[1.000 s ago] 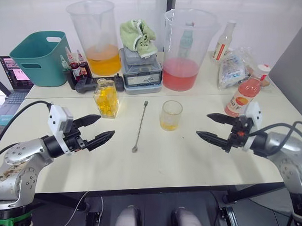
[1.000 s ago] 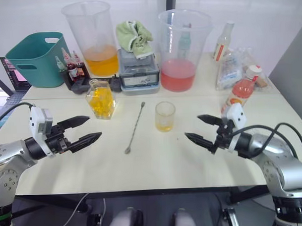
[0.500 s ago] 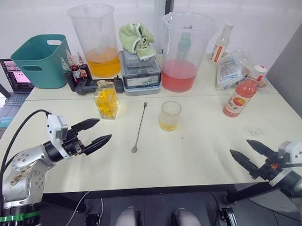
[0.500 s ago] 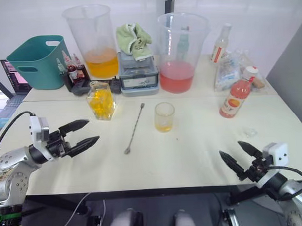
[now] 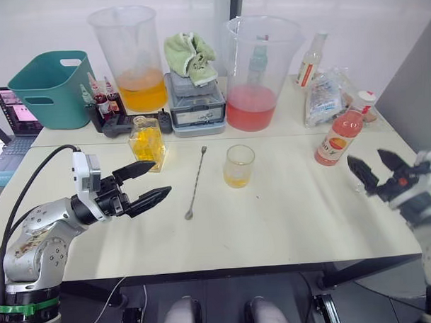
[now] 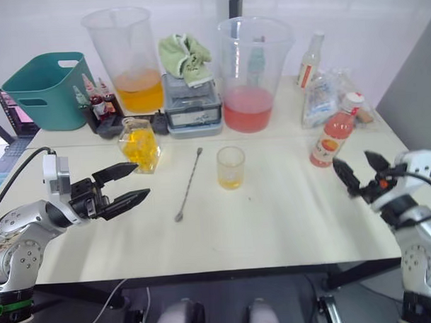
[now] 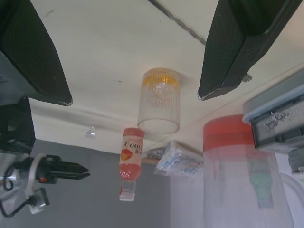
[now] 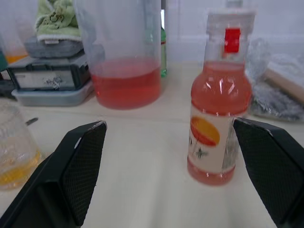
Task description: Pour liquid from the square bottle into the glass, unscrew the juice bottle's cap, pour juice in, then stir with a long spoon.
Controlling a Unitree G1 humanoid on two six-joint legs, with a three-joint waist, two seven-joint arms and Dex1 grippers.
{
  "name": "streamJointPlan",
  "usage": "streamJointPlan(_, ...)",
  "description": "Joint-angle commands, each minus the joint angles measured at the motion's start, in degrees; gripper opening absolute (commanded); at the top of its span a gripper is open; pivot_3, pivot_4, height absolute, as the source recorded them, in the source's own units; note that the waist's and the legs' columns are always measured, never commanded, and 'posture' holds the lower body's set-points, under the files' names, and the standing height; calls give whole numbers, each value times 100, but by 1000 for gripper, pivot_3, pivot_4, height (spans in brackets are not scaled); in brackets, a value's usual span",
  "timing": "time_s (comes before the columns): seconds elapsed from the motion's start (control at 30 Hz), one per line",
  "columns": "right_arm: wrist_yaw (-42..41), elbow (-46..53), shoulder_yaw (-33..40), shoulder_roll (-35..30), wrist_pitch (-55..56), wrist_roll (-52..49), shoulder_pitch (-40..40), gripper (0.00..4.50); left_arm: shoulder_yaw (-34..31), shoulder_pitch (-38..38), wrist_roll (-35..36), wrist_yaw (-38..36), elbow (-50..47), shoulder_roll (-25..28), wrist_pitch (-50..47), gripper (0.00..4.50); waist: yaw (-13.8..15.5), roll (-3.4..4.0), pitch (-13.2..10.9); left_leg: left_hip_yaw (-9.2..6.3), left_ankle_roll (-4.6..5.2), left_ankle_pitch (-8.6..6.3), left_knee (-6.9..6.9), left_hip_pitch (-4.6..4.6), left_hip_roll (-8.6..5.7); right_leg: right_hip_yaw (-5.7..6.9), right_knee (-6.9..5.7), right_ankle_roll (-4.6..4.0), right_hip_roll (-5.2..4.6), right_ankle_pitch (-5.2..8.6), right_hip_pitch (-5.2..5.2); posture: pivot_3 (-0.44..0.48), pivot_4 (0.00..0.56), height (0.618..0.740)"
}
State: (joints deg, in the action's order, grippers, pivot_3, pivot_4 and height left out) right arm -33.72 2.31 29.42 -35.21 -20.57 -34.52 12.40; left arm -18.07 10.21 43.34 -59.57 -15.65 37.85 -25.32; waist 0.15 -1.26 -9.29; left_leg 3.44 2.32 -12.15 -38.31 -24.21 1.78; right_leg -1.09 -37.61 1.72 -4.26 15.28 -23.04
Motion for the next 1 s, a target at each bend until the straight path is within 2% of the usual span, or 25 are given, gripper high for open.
streamJointPlan(0.03,151,-794,-193,-316,99,338,912,4500,-307,-233,318,221,-574,71,-107,4474,-13,0,0,1,0,0,4,-1,-2,-1,1,0,-1,0,-2,0,150,740)
streamJointPlan(0.17,452,-1747,-689,-347,283,890,2174,4500,-478,-550,447,532,-1038,15,-106,4474,-85,1,-1,13,1,0,8,-7,-5,-17,3,1,-6,0,-16,0,150,740)
streamJointPlan(0.4,782,-2995,-991,-239,612,1419,3279,4500,-592,-830,611,823,-1442,43,-65,4474,-65,1,-1,12,1,0,13,-7,-8,-15,8,1,-8,-1,-13,0,150,740)
streamJointPlan(0.83,872,-4387,-1145,-293,1307,1917,3850,4500,-682,-1145,587,1102,-1684,62,39,4474,-97,2,-1,13,0,0,19,-4,-5,-16,10,0,-6,-1,-13,0,150,740)
streamJointPlan(0.9,908,-4654,-1112,-284,1458,1948,3974,3968,-660,-1106,571,1110,-1652,69,54,4500,-100,1,-1,14,0,0,20,-4,-4,-17,11,0,-5,-1,-14,0,150,740)
streamJointPlan(1.0,880,-4967,-1102,-283,1620,1979,4092,2944,-650,-1078,561,1118,-1632,79,58,4500,-94,2,-1,14,0,0,21,-4,-5,-16,11,0,-6,-1,-13,0,150,740)
